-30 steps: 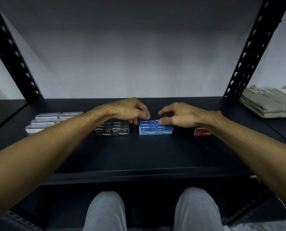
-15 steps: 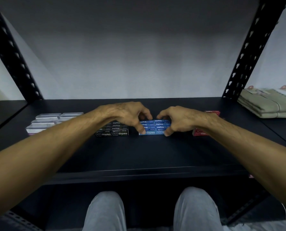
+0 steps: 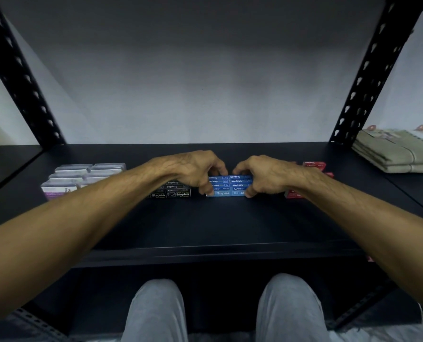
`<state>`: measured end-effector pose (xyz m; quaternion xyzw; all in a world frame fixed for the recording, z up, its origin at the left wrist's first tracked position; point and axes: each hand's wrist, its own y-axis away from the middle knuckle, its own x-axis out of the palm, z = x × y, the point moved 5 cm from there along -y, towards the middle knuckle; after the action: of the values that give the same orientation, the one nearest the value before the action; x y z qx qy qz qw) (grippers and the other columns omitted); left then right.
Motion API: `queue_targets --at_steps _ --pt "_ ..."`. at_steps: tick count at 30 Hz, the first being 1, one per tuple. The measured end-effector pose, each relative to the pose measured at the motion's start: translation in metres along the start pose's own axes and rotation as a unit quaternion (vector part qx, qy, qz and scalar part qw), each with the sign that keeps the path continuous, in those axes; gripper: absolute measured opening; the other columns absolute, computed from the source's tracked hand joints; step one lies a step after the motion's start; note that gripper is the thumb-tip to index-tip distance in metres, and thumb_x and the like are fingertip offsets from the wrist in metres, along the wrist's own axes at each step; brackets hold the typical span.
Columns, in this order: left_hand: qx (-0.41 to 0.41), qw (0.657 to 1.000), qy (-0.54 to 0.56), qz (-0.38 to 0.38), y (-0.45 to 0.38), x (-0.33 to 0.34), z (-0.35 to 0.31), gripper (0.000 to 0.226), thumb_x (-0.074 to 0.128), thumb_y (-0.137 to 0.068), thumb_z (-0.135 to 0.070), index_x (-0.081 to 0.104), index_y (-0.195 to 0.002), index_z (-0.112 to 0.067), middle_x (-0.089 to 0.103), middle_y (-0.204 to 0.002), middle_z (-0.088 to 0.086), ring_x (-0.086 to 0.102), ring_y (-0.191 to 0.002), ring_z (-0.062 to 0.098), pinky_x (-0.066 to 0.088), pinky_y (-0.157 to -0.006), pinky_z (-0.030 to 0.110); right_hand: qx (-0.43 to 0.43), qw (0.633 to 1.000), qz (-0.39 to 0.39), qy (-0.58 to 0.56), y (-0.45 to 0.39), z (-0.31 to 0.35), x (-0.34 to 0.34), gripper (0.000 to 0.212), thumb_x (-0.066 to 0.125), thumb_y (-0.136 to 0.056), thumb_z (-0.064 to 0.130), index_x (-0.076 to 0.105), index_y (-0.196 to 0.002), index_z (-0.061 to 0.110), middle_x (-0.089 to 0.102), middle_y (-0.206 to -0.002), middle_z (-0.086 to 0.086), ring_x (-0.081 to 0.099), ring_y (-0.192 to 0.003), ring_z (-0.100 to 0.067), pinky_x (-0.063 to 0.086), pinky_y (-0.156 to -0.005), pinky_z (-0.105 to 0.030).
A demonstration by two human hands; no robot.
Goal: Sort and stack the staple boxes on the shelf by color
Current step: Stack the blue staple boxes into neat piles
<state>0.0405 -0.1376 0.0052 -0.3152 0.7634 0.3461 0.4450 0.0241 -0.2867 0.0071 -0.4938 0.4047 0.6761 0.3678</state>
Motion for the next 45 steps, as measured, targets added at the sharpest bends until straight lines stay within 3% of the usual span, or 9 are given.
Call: queue_targets --at_steps 5,12,25,38,45 --pt "-0.011 1.0 0.01 -0.004 0.0033 0.0016 -0.0007 0.051 0.079 -0.076 -0.01 0.062 -0.124 -0.022 0.07 -0.104 -0.006 0.071 -0.084 0.021 0.048 -0.064 0.02 0.002 1.0 -0.004 -0.001 0.0015 0.0011 0.0005 0.062 0.079 -0.078 0.025 0.054 -0.134 0.026 0.062 -0.124 0.001 0.06 -0.105 -0.018 0.05 -0.095 -0.039" --pt "-0.028 0.999 0.018 -0.018 0.0043 0.0024 0.0002 0.053 0.079 -0.073 -0.009 0.063 -0.123 -0.022 0.072 -0.104 -0.003 0.071 -0.091 0.021 0.052 -0.073 0.023 0.007 1.0 -0.005 -0.013 -0.0001 0.0005 0.0023 0.058 0.078 -0.079 0.022 0.056 -0.132 0.025 0.061 -0.123 0.002 0.058 -0.103 -0.016 0.05 -0.092 -0.035" --pt "-0.034 0.999 0.004 -0.043 0.0065 0.0018 -0.0043 0.054 0.079 -0.07 -0.005 0.066 -0.12 -0.022 0.071 -0.1 -0.006 0.069 -0.088 0.016 0.047 -0.066 0.018 0.019 1.0 -0.012 -0.017 -0.0018 -0.0002 0.0054 0.057 0.079 -0.078 0.021 0.057 -0.131 0.026 0.061 -0.121 0.002 0.06 -0.101 -0.016 0.051 -0.092 -0.036" --pt "-0.024 0.999 0.006 -0.044 0.0075 0.0023 -0.0044 0.051 0.076 -0.074 -0.005 0.065 -0.121 -0.022 0.071 -0.102 -0.003 0.07 -0.09 0.018 0.055 -0.079 0.028 0.014 1.0 -0.018 -0.015 0.0003 0.0018 0.0031 0.052 0.079 -0.079 0.021 0.061 -0.127 0.026 0.065 -0.116 0.003 0.061 -0.098 -0.016 0.051 -0.088 -0.033" --pt "-0.024 0.999 0.004 -0.048 0.0089 0.0016 -0.0045 0.051 0.076 -0.074 -0.005 0.066 -0.12 -0.022 0.072 -0.098 -0.006 0.069 -0.082 0.012 0.054 -0.073 0.022 0.016 1.0 -0.016 -0.019 0.0009 0.0013 0.0032 0.054 0.078 -0.079 0.022 0.059 -0.13 0.025 0.064 -0.118 0.002 0.06 -0.099 -0.016 0.051 -0.091 -0.035"
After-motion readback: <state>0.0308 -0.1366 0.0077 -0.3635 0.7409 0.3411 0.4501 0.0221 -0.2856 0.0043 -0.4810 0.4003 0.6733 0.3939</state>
